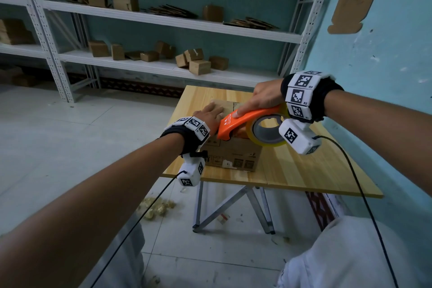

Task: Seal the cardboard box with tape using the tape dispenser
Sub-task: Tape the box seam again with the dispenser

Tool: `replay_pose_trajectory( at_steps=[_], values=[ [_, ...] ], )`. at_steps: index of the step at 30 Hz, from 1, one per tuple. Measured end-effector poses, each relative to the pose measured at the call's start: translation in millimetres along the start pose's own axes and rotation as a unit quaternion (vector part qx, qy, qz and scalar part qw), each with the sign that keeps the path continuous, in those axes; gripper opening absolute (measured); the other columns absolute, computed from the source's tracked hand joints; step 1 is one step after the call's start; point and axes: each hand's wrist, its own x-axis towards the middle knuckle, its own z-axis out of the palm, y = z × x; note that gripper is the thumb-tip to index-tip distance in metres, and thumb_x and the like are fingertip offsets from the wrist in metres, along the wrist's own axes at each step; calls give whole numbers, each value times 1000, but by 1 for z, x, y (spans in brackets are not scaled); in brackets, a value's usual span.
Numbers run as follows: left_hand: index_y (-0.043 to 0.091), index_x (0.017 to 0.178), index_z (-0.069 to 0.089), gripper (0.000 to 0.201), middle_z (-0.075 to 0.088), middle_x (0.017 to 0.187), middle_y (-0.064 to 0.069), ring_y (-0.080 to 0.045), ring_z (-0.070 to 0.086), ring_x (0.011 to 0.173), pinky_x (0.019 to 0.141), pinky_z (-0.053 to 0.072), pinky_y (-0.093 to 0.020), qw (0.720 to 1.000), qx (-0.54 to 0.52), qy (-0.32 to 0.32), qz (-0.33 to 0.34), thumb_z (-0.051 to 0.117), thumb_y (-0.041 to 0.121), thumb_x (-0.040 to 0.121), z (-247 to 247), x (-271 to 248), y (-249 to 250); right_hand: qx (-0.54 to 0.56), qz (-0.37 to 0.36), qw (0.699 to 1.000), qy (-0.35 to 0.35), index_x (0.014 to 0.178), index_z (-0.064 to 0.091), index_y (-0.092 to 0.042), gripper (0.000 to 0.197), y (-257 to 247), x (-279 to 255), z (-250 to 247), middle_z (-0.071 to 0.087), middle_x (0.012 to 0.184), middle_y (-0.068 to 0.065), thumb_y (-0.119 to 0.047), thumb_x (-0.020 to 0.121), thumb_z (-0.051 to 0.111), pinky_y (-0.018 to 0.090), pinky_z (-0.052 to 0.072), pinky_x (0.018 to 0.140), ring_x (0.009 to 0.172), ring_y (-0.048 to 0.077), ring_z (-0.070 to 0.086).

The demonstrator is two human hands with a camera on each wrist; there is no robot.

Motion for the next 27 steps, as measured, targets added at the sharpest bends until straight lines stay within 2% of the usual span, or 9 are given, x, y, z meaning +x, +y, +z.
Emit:
replay_pose_trajectory(
  at_steps=[5, 10, 12, 15, 19, 24, 27],
  values=[
    [10, 149, 19, 52, 9, 159, -3, -24, -7, 147, 115, 15, -48, 1000, -26, 3, -2, 33, 27, 102, 0, 1, 0, 18, -3, 1000, -16, 79, 71, -16, 53, 2, 3, -1, 67, 67, -2, -68, 75, 66, 27, 50, 65, 59, 14, 61],
    [17, 151, 12, 54, 1, 160, -3, -27, -3, 147, 116, 15, -49, 997, -71, -5, -20, 33, 27, 102, 9, 9, -6, 22, 0, 1000, -19, 82, 73, -14, 57, 4, 6, -1, 70, 67, -1, -70, 72, 67, 28, 52, 66, 64, 16, 64],
    [15, 151, 15, 52, 3, 160, -2, -26, -6, 147, 115, 15, -49, 998, -62, -5, -17, 32, 25, 103, 6, 7, -3, 23, -3, 1000, -19, 83, 74, -14, 59, 7, 5, -2, 71, 72, 1, -71, 71, 66, 30, 53, 71, 66, 17, 65],
    [11, 150, 17, 55, 4, 160, -3, -25, -10, 147, 115, 17, -49, 999, -41, -5, -13, 36, 28, 101, 2, 2, 2, 23, -3, 1000, -14, 82, 73, -13, 60, 11, 3, -3, 71, 74, 2, -72, 73, 64, 30, 53, 71, 67, 18, 65],
    [19, 151, 13, 55, 0, 160, -8, -27, 0, 147, 116, 16, -49, 995, -98, -10, -32, 33, 29, 101, 10, 9, -6, 23, -4, 999, -24, 86, 74, -11, 63, 12, 4, -4, 72, 76, 3, -72, 72, 65, 30, 54, 71, 70, 20, 67],
    [14, 151, 13, 57, 0, 160, -3, -27, -6, 147, 116, 16, -51, 998, -57, -19, -23, 35, 30, 101, 6, 7, 0, 20, -7, 999, -24, 84, 73, -13, 60, 12, 4, -3, 73, 77, 3, -71, 74, 63, 32, 55, 75, 71, 19, 67],
    [12, 151, 15, 56, 2, 160, -4, -25, -11, 146, 117, 15, -50, 999, -38, -14, -17, 35, 29, 102, 3, 4, 3, 28, -4, 999, -24, 82, 73, -13, 59, 13, 5, -2, 73, 74, 2, -70, 73, 65, 31, 56, 72, 70, 20, 68]
  ],
)
